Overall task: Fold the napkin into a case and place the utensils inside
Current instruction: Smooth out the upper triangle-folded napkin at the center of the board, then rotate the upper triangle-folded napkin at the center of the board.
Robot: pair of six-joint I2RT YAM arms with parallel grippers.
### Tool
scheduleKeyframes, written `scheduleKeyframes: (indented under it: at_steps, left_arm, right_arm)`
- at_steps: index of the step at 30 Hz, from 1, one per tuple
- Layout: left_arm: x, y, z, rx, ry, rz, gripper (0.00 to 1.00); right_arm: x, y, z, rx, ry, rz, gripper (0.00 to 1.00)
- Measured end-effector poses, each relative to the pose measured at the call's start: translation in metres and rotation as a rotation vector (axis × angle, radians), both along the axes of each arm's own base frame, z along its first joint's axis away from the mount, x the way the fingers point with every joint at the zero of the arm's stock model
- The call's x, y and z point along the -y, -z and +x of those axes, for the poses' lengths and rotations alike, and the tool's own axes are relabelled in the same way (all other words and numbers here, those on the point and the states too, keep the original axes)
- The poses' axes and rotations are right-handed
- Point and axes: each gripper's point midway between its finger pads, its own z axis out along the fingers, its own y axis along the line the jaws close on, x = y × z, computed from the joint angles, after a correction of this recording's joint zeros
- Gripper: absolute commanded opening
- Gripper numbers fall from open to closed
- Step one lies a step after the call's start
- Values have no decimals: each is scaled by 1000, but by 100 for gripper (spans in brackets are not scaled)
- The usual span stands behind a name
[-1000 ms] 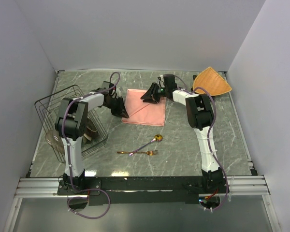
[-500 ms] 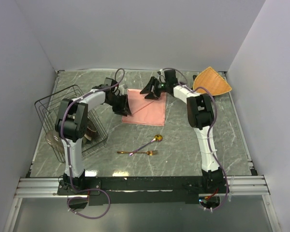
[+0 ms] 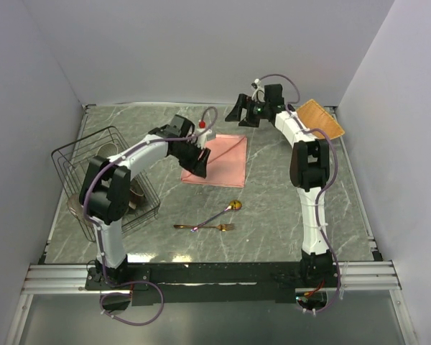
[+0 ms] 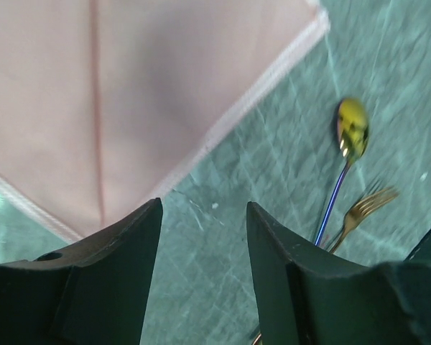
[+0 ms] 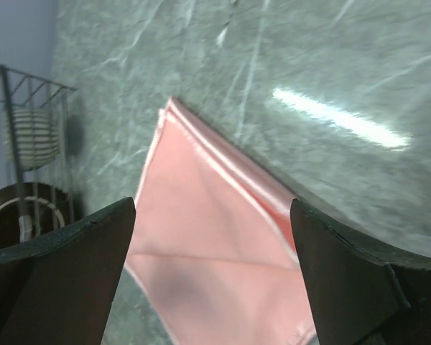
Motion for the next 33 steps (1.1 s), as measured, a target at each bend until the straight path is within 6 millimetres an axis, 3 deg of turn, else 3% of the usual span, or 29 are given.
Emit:
scheduleKeyframes:
  at_steps: [4, 9, 14, 18, 22, 27, 33]
  left_arm:
    - [-3, 17, -19, -28, 46, 54, 57]
    - [-12, 29, -23, -36, 39, 93, 57]
    - [-24, 36, -30, -51, 18, 120, 57]
    - [-31, 33, -26, -59, -29, 111, 56]
    - [-48, 31, -11, -74, -127, 95, 56]
    - [-67, 34, 1, -69, -216, 116, 54]
    - [-69, 36, -6, -66, -221, 142, 49]
  right_arm:
    - [7, 5, 4, 15, 18, -49, 99]
    - [12, 16, 7, 22, 32, -86, 99]
    - [15, 42, 8, -5, 36, -116, 97]
    - [17, 62, 0, -58, 34, -127, 95]
    - [16, 64, -4, -56, 29, -122, 95]
    - [20, 65, -26, -93, 15, -124, 93]
    - [28, 67, -89, -219, -3, -118, 91]
